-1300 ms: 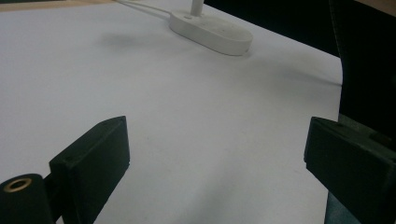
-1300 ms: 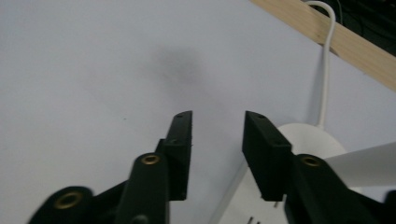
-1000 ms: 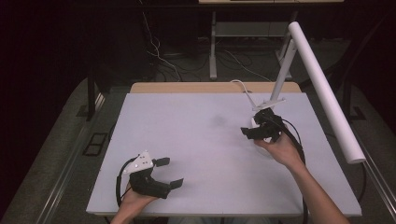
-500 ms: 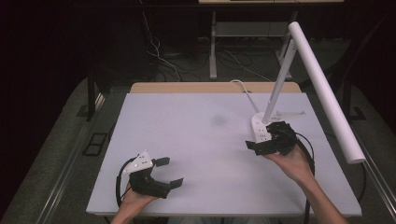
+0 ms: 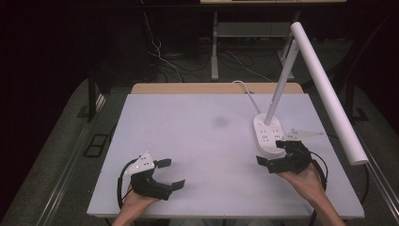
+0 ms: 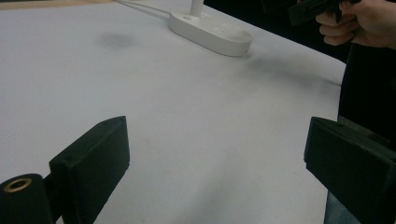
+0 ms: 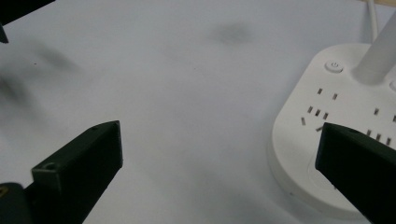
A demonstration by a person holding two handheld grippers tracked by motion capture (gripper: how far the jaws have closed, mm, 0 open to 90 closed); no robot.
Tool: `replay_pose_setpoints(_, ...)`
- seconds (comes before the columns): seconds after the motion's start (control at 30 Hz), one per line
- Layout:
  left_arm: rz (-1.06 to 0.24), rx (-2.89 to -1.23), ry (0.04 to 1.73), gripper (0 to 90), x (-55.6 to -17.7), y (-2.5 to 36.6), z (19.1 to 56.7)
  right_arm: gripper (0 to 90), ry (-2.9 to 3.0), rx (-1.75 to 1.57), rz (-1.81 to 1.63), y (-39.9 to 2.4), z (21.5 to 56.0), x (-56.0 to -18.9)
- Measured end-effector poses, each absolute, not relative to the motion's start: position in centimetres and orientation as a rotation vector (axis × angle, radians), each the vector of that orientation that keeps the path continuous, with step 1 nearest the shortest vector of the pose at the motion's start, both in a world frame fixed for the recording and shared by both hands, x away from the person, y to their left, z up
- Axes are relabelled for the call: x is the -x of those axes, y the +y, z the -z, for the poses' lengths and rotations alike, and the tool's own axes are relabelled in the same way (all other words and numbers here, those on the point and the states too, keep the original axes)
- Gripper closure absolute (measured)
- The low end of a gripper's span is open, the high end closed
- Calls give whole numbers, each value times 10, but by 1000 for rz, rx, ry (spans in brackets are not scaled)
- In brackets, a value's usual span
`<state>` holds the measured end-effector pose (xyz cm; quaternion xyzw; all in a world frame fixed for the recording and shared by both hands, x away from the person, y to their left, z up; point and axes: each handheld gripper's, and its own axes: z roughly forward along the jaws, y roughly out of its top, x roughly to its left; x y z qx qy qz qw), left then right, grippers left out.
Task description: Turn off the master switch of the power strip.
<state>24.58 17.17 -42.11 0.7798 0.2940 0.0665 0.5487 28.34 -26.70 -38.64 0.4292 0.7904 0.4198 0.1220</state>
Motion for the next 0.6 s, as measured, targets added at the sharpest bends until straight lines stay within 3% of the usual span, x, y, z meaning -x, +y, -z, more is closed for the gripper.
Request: replay_pose_setpoints(0.6,-149,-1837,713,59,-250,174,422,3,2234,-1289,-1296,-285,418,-247)
